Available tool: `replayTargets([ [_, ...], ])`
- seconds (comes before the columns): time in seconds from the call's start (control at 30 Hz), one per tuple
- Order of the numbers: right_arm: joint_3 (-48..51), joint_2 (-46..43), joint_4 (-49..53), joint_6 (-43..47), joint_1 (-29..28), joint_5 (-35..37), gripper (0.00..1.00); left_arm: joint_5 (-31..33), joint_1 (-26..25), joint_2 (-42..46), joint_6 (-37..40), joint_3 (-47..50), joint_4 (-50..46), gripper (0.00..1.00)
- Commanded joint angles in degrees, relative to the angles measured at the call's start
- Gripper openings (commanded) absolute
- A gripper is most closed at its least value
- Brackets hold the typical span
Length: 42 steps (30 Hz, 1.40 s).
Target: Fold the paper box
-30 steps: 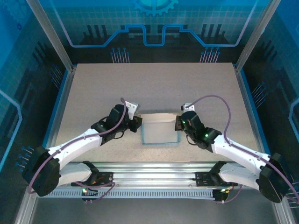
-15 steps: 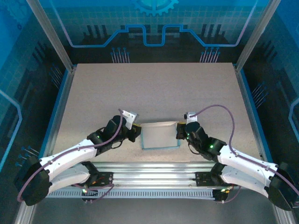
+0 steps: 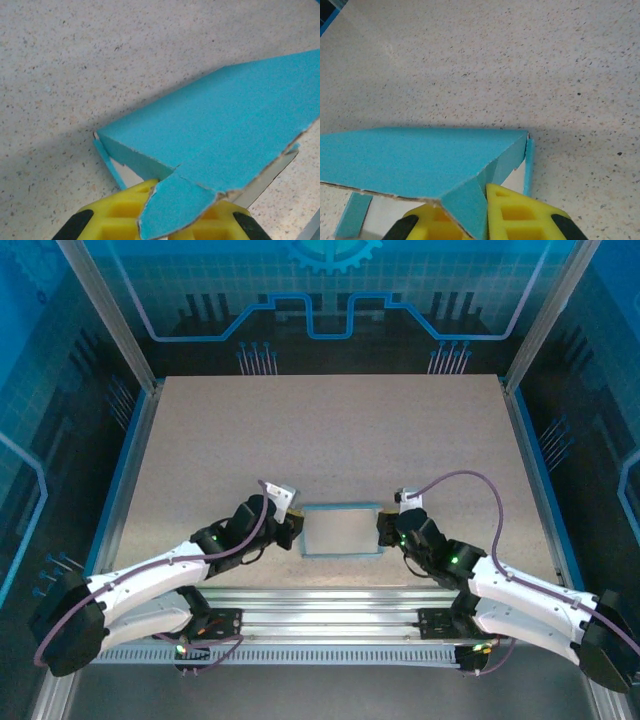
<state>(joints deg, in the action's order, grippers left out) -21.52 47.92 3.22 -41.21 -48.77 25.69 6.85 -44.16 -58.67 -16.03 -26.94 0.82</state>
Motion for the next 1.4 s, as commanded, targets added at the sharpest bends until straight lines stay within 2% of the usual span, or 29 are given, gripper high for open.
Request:
replayTargets([
  [0.0, 1.22, -0.29, 2.2, -1.33, -0.88, -3.16, 0.12, 0.1, -0.84, -0.74, -0.48, 1.7, 1.48, 0.12],
  [0.3, 0.91, -0.23, 4.13, -1.68, -0.41, -7.34, 0.19, 0.99, -1.24, -0.85, 0.59, 0.93, -0.7, 0.13],
  [0.5, 0.75, -3.59, 7.74, -0.92, 0.5, -13.4, 0.35, 1.74, -1.58, -0.45, 0.22, 2.33, -0.4, 0.13],
  [0.87, -4.98, -12.15, 27.12, 6.16, 5.27, -30.27, 0.61, 2.46, -2.32, -2.53, -0.49, 1.43, -0.51, 0.13],
  [1.0, -9.53, -14.05, 32.29, 7.55, 5.32, -30.52, 0.62, 2.42, -2.6, -2.89, -0.55, 1.01, -0.81, 0.16],
  [1.1, -13.76, -13.77, 33.38, 7.75, 5.36, -29.63, 0.57, 2.12, -2.73, -2.73, -0.78, 1.02, -1.07, 0.17],
  [1.17, -16.73, -11.94, 32.29, 8.15, 5.62, -30.45, 0.52, 2.03, -2.7, -2.67, -0.81, 1.01, -1.42, 0.17],
  [1.37, -22.7, -3.58, 27.76, 9.56, 5.76, -31.78, 0.52, 0.33, -2.7, -1.28, -1.02, 0.31, -3.81, 0.2],
])
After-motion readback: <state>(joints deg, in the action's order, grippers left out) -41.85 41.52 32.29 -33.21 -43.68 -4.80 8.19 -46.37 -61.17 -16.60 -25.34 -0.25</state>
